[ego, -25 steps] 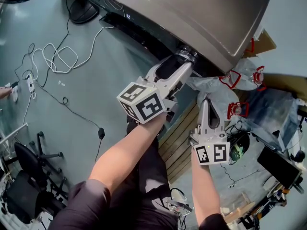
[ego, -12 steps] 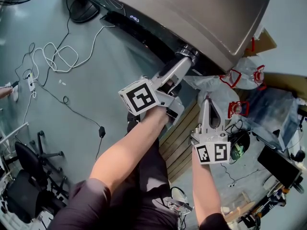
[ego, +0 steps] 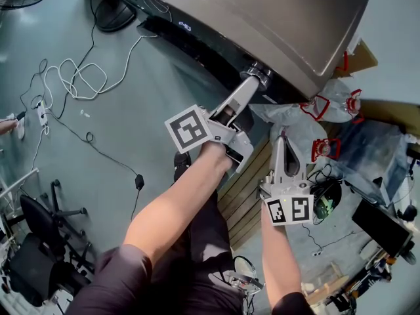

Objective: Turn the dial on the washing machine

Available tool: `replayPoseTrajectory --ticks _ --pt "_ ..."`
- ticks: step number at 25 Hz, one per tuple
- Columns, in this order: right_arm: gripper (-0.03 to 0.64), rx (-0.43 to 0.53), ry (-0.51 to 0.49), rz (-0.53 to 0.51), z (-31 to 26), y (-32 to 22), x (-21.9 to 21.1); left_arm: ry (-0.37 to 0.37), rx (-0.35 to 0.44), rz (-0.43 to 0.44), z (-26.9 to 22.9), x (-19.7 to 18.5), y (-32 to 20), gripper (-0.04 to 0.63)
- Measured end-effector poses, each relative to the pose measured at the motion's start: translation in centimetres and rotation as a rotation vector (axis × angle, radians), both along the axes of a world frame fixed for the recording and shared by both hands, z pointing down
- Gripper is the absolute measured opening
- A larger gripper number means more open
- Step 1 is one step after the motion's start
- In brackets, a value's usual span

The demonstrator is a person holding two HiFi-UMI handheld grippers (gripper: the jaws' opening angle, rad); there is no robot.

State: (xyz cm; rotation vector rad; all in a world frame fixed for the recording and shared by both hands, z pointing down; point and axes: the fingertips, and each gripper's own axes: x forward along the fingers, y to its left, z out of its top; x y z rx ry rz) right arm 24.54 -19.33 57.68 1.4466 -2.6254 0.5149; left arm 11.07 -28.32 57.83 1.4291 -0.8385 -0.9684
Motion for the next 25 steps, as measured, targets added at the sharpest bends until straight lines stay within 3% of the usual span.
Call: replayPoseTrajectory --ticks 14,25 --pt "0.022 0.004 0.001 0.017 -0.2 -0.3 0.3 0.268 -0.059 -0.013 0.4 0.7 0.0 0.268" --pt "0.022 0.006 0.009 0.024 -0.5 -1.1 -0.2 0.411 -0.079 -0.017 0.3 1.0 0.1 0.268"
